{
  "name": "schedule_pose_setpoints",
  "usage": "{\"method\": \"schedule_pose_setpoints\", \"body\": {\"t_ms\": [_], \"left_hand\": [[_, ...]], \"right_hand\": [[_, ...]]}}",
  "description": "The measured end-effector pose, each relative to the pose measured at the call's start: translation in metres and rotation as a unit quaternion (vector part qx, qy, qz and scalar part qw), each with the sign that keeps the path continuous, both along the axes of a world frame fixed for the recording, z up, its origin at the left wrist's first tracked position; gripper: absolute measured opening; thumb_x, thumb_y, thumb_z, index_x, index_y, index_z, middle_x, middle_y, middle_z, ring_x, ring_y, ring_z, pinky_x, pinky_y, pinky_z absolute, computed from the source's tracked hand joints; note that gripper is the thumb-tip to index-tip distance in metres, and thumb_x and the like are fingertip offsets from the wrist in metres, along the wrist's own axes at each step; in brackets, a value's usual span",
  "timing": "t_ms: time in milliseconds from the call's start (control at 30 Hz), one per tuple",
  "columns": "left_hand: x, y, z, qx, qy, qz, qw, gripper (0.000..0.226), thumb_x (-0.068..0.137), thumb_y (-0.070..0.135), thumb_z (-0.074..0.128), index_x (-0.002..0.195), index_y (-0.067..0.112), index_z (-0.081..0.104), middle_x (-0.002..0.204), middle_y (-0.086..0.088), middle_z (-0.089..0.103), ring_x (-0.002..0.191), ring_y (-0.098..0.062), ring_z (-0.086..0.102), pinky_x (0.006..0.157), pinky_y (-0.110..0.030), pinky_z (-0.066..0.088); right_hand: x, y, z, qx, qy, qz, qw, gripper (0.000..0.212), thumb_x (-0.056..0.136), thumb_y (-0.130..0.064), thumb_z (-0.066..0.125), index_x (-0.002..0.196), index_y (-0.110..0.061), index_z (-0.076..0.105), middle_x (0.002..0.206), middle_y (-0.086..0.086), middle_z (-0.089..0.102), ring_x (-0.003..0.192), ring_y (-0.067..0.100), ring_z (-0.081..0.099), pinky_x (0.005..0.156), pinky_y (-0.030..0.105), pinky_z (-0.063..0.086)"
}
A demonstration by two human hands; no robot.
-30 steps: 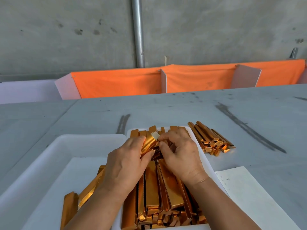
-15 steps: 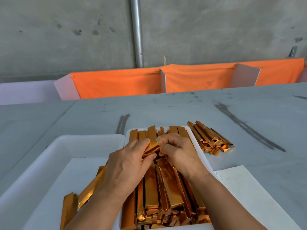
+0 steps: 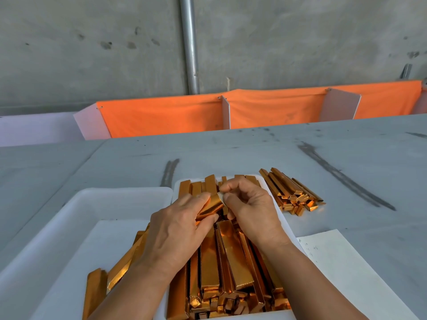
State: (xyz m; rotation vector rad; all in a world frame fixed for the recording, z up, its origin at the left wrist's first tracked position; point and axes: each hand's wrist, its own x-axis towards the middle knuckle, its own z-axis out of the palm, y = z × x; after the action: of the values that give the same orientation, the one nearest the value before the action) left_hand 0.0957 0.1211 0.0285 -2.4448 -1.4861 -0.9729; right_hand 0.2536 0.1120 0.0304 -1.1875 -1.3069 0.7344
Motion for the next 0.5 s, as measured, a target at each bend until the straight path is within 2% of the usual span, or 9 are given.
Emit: {"method": "schedule_pose_setpoints", "body": {"t_ms": [100,233,333,367,500], "left_hand": [[0.0004,-0.0003,0.0004,-0.003,0.002,0.0,1.0,0.046,0.08,0.051,0.067,0.121,0.03,0.063,0.09,0.011,0.066,0.072,-0.011,0.064,0.058,-0.026,0.054],[0.001,-0.0018,0.0013,-0.012,0.007,-0.003,1.0,0.045,0.079,0.048,0.071,0.119,0.029,0.064,0.09,0.011,0.066,0.073,-0.011,0.064,0.059,-0.022,0.053],[0.001,-0.0032,0.0018,-0.023,0.002,-0.007,1.0,0.045,0.075,0.041,0.078,0.116,0.027,0.067,0.087,0.01,0.065,0.073,-0.009,0.063,0.06,-0.003,0.035],[0.0009,-0.0037,0.0021,-0.024,-0.003,-0.011,1.0,0.045,0.074,0.039,0.08,0.116,0.027,0.068,0.087,0.01,0.065,0.073,-0.008,0.063,0.06,0.0,0.03],[0.0019,-0.0053,0.0032,-0.028,0.002,-0.02,0.999,0.045,0.078,0.042,0.076,0.12,0.029,0.065,0.09,0.01,0.065,0.077,-0.008,0.062,0.061,-0.01,0.044]], "right_hand": [[-0.0002,-0.0005,-0.0002,0.007,-0.012,-0.004,1.0,0.03,0.095,-0.005,0.061,0.086,-0.032,0.07,0.08,-0.003,0.067,0.062,0.006,0.059,0.06,0.022,0.053],[-0.0008,0.0002,-0.0006,0.0,-0.015,-0.002,1.0,0.025,0.094,-0.005,0.062,0.085,-0.027,0.068,0.077,-0.008,0.065,0.063,0.005,0.061,0.061,0.02,0.051],[-0.0009,0.0007,-0.0003,-0.009,-0.027,-0.001,1.0,0.018,0.093,-0.007,0.065,0.085,-0.024,0.066,0.074,-0.01,0.065,0.061,0.006,0.062,0.061,0.019,0.051],[-0.0008,0.0009,0.0,-0.01,-0.027,0.0,1.0,0.019,0.092,-0.006,0.065,0.085,-0.023,0.066,0.074,-0.01,0.065,0.06,0.006,0.062,0.06,0.018,0.05],[0.0001,0.0004,0.001,-0.015,-0.016,0.001,1.0,0.024,0.093,-0.001,0.063,0.08,-0.022,0.066,0.078,-0.005,0.064,0.059,0.007,0.06,0.058,0.018,0.048]]}}
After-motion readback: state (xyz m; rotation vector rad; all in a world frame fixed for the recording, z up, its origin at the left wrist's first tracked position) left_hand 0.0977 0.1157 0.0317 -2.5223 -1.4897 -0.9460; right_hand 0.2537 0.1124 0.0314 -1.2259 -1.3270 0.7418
